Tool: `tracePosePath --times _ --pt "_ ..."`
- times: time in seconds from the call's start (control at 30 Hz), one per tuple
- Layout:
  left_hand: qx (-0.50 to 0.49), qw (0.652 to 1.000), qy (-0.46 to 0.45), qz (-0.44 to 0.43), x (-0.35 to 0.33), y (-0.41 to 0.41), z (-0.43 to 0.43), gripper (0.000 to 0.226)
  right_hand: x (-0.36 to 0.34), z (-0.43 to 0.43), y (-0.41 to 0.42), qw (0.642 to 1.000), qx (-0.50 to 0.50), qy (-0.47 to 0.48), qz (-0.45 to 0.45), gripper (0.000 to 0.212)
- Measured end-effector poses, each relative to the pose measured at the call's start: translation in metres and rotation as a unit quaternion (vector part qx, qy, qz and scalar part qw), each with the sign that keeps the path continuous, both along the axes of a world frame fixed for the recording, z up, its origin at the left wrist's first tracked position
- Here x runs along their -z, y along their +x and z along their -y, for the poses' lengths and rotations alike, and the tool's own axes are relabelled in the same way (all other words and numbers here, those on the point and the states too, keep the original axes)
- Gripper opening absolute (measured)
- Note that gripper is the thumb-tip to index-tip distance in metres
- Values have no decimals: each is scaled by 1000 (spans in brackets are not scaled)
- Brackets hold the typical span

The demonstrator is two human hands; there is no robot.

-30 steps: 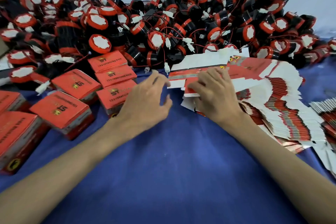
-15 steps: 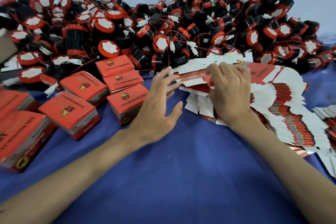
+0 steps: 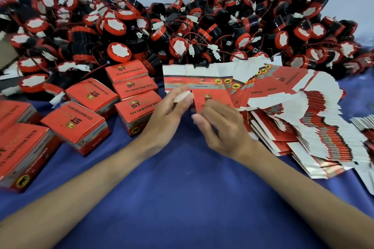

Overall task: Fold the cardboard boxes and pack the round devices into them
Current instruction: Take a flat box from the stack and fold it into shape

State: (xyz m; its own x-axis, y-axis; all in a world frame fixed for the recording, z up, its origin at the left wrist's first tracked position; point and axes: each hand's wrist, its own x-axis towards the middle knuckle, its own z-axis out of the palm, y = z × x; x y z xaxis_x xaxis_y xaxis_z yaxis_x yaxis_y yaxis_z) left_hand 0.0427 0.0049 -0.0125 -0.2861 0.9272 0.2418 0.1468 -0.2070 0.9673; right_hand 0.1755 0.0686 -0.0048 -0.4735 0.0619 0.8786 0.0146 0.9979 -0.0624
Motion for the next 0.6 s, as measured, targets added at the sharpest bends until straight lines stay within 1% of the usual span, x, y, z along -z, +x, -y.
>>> tracePosePath --times 0.07,0.1,0.17,0.2,0.23,0.27,0.33,0.4,0.5,0.57,0.6 --pt "-37 999 19 13 3 -2 -2 43 10 3 3 997 -14 25 66 45" --pt "-61 997 32 32 3 -2 -2 45 13 5 2 993 -2 42 107 42" --pt "-101 989 75 78 4 -2 -2 50 17 4 -1 979 47 68 186 26" --pt "-113 985 95 91 4 -1 -1 51 17 2 -4 967 96 74 224 20" --pt "-124 982 108 96 4 0 -1 50 15 -2 -5 948 153 68 271 26" --pt "-133 980 115 94 4 0 -2 48 13 -6 -4 920 210 56 325 35" --pt "-143 981 105 77 5 -1 -4 42 9 -17 2 867 305 20 394 45" --pt "-141 986 75 53 6 -1 -5 42 7 -27 9 834 363 0 415 44" --pt "-132 991 35 0 6 0 -2 51 1 -26 10 818 415 -2 398 36" --pt "-136 990 9 -46 5 0 -1 56 0 -22 5 800 433 -5 415 36" --pt "-135 989 3 -56 3 1 -1 55 0 -21 3 795 438 -5 419 38"
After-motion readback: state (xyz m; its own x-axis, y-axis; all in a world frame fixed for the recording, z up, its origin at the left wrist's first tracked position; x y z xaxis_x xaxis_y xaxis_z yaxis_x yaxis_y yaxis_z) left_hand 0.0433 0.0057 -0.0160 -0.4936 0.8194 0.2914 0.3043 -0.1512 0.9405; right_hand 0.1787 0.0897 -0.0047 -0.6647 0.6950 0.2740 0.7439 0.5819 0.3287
